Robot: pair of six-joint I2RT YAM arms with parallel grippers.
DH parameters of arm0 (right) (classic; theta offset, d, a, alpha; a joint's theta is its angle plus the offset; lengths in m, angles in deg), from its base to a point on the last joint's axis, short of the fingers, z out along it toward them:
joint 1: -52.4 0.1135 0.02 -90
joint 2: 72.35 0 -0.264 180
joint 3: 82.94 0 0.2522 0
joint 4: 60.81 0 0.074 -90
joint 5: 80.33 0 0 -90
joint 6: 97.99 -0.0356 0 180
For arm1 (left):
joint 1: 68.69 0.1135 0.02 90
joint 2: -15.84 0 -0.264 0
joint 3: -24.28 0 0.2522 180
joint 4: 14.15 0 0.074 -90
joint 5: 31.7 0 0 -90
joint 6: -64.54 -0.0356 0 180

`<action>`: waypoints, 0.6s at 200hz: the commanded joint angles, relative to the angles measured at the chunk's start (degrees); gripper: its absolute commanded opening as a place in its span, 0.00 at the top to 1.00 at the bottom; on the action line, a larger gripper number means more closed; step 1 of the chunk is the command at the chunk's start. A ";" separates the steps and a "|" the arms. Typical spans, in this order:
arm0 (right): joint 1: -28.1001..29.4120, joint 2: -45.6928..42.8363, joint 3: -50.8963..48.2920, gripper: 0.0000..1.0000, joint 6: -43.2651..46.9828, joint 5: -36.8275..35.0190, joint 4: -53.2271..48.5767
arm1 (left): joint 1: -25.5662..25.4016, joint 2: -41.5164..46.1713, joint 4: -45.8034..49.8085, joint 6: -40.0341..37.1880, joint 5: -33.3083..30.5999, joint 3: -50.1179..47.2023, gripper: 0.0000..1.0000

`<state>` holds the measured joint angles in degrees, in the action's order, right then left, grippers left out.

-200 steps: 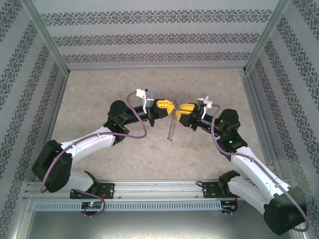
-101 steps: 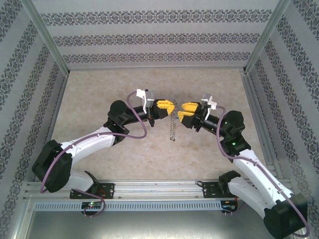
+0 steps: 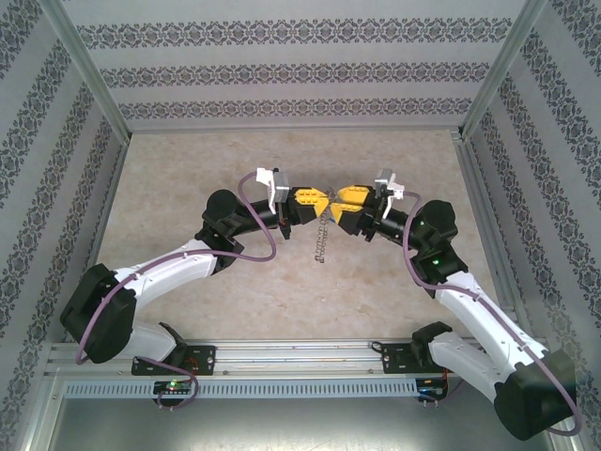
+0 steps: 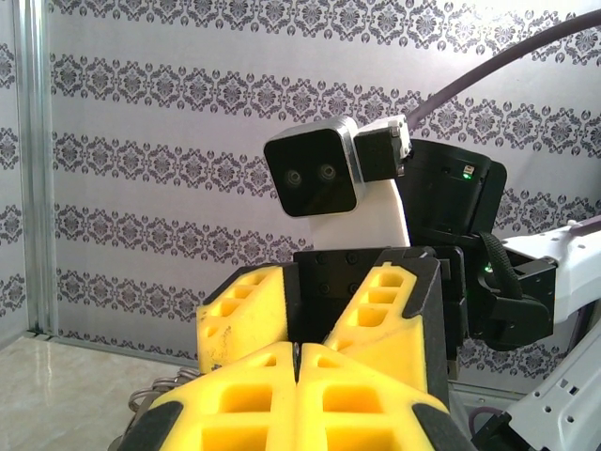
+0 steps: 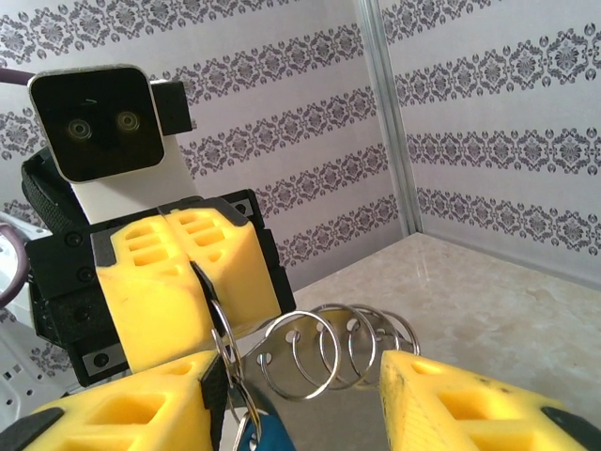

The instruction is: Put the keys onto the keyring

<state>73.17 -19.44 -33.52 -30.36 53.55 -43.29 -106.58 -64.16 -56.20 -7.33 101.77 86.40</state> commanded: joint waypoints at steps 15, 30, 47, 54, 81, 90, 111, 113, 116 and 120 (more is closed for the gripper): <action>1.24 0.58 2.44 0.53 0.18 1.55 3.67 | -0.96 -0.11 -5.18 1.02 1.33 2.04 1.00; 1.58 0.95 2.74 0.54 0.34 1.64 3.67 | -1.04 -0.23 -5.34 1.03 1.32 2.09 1.00; 1.99 1.56 3.06 0.60 0.44 1.78 3.79 | -1.05 -0.25 -5.49 1.16 1.35 2.12 1.00; 2.08 1.83 3.23 0.64 0.49 1.86 3.79 | -1.04 -0.26 -5.54 1.12 1.28 2.09 1.00; 2.34 2.01 3.19 0.86 0.69 2.40 3.54 | -1.05 -0.26 -5.54 1.19 1.19 2.08 1.00; 2.41 1.90 3.04 0.93 0.84 2.35 3.24 | -1.05 -0.24 -5.54 1.12 1.16 2.01 1.00; 2.25 1.29 2.75 1.00 1.42 2.26 2.07 | -1.05 -0.28 -5.54 0.99 0.68 1.92 1.00; 2.25 1.21 2.75 1.00 1.51 2.20 1.86 | -1.00 -0.23 -5.54 0.95 0.55 1.87 1.00; 2.32 1.02 2.75 1.00 1.79 2.16 1.43 | -1.04 -0.18 -5.60 0.95 0.28 1.76 1.00; 2.19 0.93 2.67 1.00 2.01 1.92 0.79 | -1.05 -0.01 -5.67 0.75 -0.21 1.61 1.00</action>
<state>75.05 -17.87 -31.88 -30.10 55.69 -41.54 -106.47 -64.36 -56.81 -6.96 100.63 86.43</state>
